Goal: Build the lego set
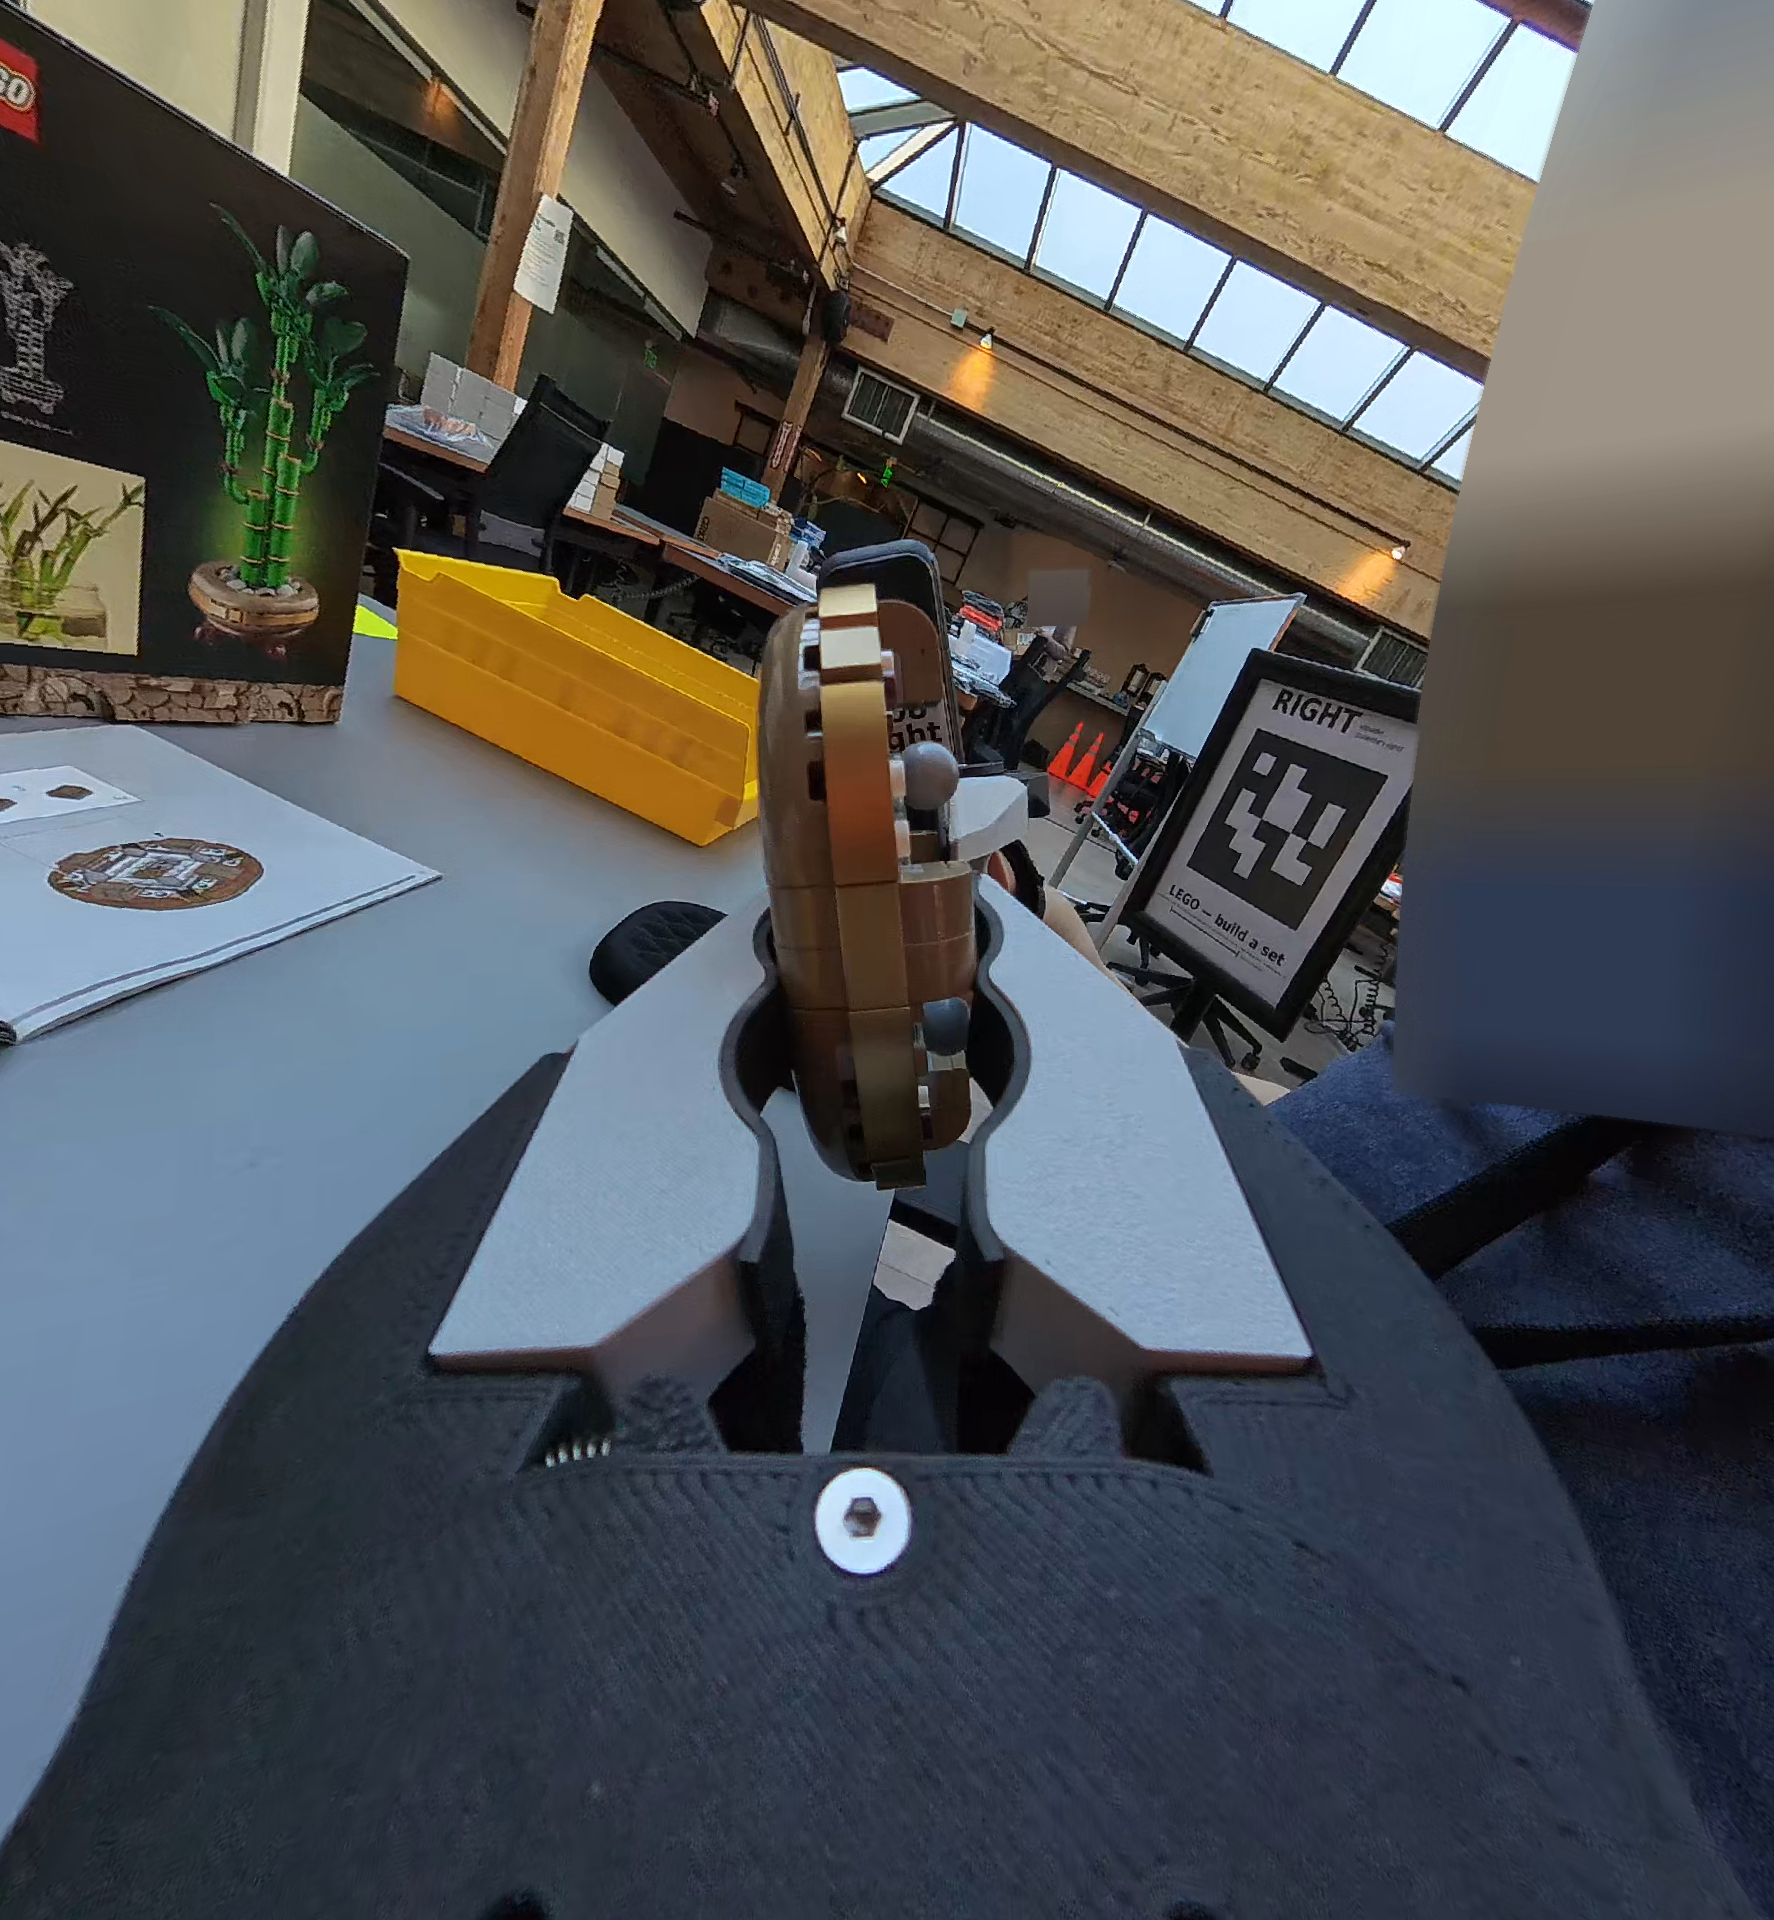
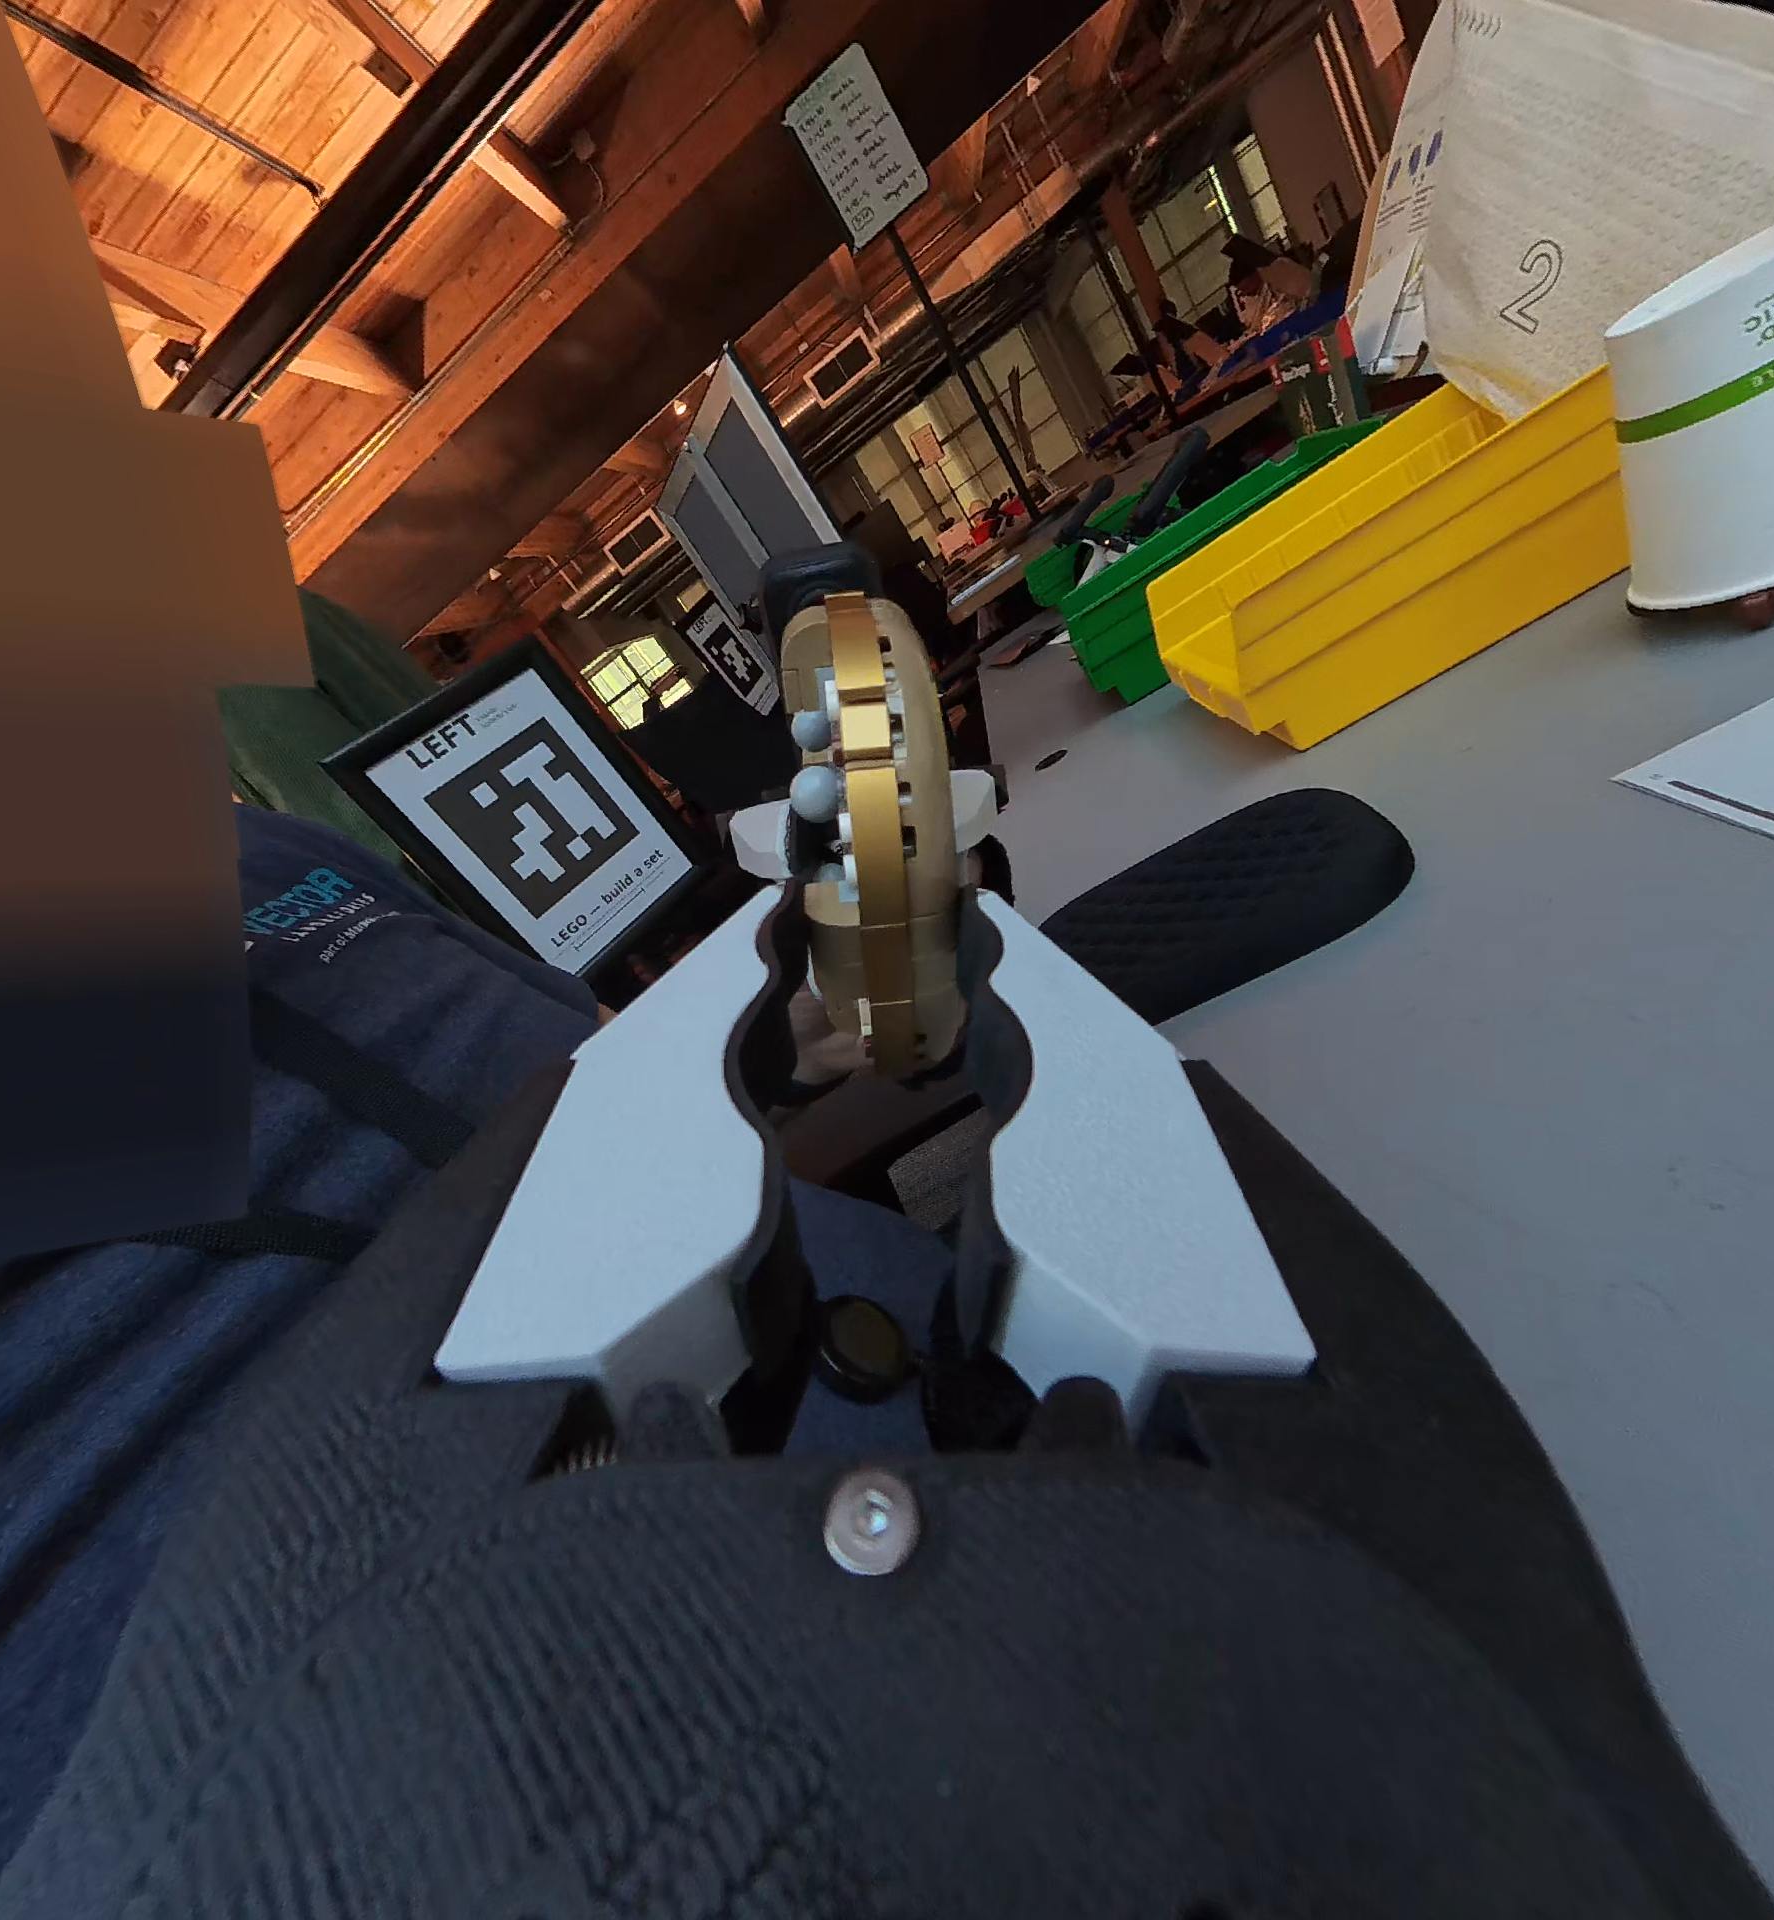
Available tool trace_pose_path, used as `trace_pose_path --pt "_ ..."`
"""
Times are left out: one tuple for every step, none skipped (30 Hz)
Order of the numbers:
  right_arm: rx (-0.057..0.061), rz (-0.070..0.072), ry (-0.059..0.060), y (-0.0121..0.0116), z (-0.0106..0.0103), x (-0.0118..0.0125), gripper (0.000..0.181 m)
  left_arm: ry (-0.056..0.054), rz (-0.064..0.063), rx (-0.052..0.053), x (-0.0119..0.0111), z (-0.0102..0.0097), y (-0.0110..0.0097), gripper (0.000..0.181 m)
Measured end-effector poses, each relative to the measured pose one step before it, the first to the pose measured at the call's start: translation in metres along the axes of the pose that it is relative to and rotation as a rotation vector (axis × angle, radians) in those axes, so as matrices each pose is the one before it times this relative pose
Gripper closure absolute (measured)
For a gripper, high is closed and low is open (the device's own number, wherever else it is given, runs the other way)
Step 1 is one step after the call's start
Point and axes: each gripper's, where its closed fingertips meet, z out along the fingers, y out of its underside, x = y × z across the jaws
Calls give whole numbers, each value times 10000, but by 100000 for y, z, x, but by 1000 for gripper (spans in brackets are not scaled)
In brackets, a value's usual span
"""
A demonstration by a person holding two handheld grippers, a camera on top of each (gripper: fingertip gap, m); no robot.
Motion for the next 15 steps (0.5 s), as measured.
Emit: trace_pose_path --pt "14 -28 -4 -19 -12 -11 154 -7 14 10 10 21 -31 153" --pt "-44 7 -7 40 -20 2 154 -9 5 -23 -3 -5 18 153" --pt "-53 -22 12 57 -7 10 154 -12 0 -26 -5 13 36 153" --pt "-45 2 14 48 -7 9 154 -12 -17 -7 -17 -9 37 153" --pt "-43 12 10 36 -11 27 154 -7 -47 9 -14 -5 35 153" --pt "20 4 0 -41 0 49 154 -20 -46 24 -43 -3 19 153" --pt "77 24 -46 -85 27 59 154 -20 -48 63 -53 2 -55 153" --pt "94 81 -67 -76 34 82 154 -21 -67 57 -67 -2 -94 153" --pt "132 133 -28 -100 6 152 154 -5 -97 28 -62 23 -65 153" --pt "159 136 -92 -102 -3 11 154 -8 -137 45 -69 14 -86 153" --pt "128 158 -102 -75 -12 -33 154 25 -175 60 -39 27 -63 153" --pt "116 129 -57 -59 -11 2 153 37 -190 35 -55 40 8 153" --pt "73 72 52 17 10 138 151 -5 -156 -6 -99 48 116 153" --pt "4 52 96 97 8 183 150 -35 -66 -10 -114 68 141 153" --pt "-39 62 92 165 26 191 149 -51 -32 5 -98 66 143 153"
